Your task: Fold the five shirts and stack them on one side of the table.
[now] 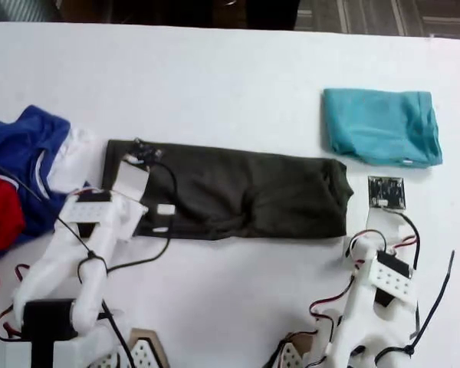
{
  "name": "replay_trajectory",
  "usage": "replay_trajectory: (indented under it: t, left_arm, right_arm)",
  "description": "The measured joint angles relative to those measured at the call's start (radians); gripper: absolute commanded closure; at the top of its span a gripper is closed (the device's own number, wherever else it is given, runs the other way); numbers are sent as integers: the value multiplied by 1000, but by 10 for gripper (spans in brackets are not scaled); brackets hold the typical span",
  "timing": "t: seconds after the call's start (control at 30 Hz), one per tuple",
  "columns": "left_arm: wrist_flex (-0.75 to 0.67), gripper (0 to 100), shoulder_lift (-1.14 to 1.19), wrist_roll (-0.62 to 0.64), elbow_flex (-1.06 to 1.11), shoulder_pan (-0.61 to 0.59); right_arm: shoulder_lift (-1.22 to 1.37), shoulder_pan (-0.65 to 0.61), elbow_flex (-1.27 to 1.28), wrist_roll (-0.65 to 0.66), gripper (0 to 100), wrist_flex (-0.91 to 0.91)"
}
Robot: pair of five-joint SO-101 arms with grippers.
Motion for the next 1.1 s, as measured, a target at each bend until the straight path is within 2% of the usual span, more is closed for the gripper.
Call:
replay_trajectory:
  t: [0.17, 0.27, 0.33, 0.47, 0.67, 0.83, 1.1]
  left_arm:
    - [9, 972, 3, 0, -31, 9]
    - [101, 959, 3, -3, -140, 14]
    - [187, 892, 3, 18, -232, 11]
    - [328, 710, 6, 138, -391, -37]
    - [292, 718, 78, 230, -450, -149]
    - [264, 719, 302, 238, -560, -175]
    - [371, 721, 640, 239, -884, -180]
  right_arm:
    - [0, 0, 0, -8, 978, -8]
    - [0, 0, 0, -8, 978, -8]
    - [0, 0, 0, -8, 978, -8]
    - [0, 0, 0, -8, 978, -8]
    - [0, 0, 0, -8, 978, -8]
    - [0, 0, 0, -8, 978, -8]
    - [0, 0, 0, -8, 978, -8]
